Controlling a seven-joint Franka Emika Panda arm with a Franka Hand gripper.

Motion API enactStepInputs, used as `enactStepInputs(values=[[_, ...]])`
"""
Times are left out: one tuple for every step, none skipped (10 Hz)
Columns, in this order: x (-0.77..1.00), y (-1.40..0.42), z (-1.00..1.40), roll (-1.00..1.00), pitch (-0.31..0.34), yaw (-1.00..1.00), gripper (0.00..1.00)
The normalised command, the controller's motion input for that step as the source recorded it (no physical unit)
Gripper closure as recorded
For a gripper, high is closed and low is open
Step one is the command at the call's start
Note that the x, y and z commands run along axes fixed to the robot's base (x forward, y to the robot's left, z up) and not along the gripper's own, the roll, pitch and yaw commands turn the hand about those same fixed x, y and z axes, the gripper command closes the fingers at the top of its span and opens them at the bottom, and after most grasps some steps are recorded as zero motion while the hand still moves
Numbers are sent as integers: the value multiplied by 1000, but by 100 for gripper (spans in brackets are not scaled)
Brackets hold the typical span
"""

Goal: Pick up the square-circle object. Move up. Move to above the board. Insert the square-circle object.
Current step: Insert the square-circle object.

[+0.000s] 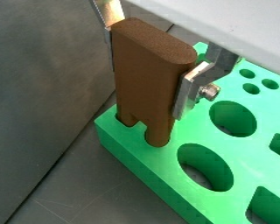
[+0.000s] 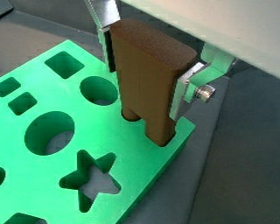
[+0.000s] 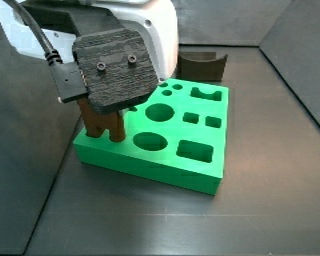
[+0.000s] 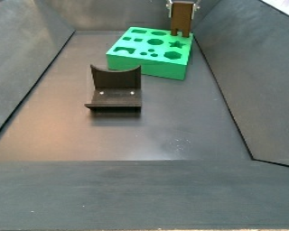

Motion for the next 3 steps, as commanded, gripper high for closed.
enactStepInputs(values=[[0, 0, 0, 0, -1, -49, 100], [0, 0, 0, 0, -10, 0, 100], [-137, 0, 23, 0, -140, 0, 100]])
